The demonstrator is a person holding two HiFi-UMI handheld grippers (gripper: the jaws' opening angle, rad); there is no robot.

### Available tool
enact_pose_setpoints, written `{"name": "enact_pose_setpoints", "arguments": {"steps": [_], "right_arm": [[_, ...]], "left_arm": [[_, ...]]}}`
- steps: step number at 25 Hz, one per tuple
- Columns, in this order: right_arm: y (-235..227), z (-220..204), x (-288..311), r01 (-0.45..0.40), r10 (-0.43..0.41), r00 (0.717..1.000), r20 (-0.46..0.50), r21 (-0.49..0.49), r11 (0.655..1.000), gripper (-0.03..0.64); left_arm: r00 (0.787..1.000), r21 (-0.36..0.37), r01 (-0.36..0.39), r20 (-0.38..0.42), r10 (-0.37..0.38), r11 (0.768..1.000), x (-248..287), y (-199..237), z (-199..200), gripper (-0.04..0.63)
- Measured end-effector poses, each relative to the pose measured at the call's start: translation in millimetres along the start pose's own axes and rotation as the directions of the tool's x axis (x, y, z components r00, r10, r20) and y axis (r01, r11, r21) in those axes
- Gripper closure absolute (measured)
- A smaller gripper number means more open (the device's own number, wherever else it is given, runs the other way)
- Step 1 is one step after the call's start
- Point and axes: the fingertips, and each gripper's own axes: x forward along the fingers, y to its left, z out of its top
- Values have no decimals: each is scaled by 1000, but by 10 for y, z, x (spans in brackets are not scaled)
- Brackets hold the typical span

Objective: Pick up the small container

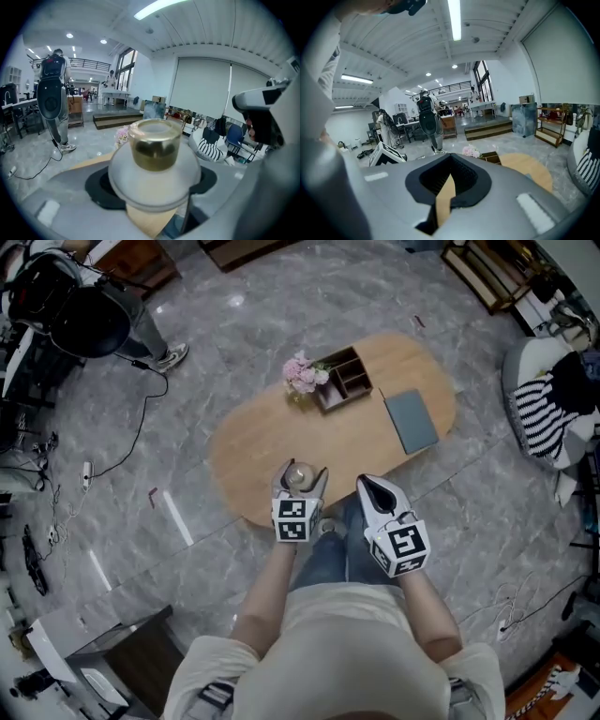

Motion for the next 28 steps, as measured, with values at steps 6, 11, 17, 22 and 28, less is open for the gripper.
{"name": "enact_pose_setpoints", "arguments": {"steps": [6, 11, 17, 22, 28], "right_arm": [[98, 224, -165, 2, -1, 1000, 29, -31, 1000, 618], [159, 469, -219, -4, 8, 997, 72, -55, 998, 618], [262, 644, -264, -29, 34, 994, 100, -51, 998, 618], [344, 656, -284, -51, 58, 992, 108, -72, 996, 618], [352, 642, -315, -55, 62, 991, 115, -66, 996, 618]], "left_arm": [[1000, -33, 23, 4, -23, 999, -422, -198, 217, 253], [999, -49, 39, 8, -38, 998, -704, -260, 338, 253], [999, -62, 35, 20, -34, 998, -1001, -251, 519, 253], [999, -71, 9, 45, -6, 997, -1197, -181, 595, 253], [998, -69, 7, 60, -3, 998, -1354, -176, 608, 253]]}}
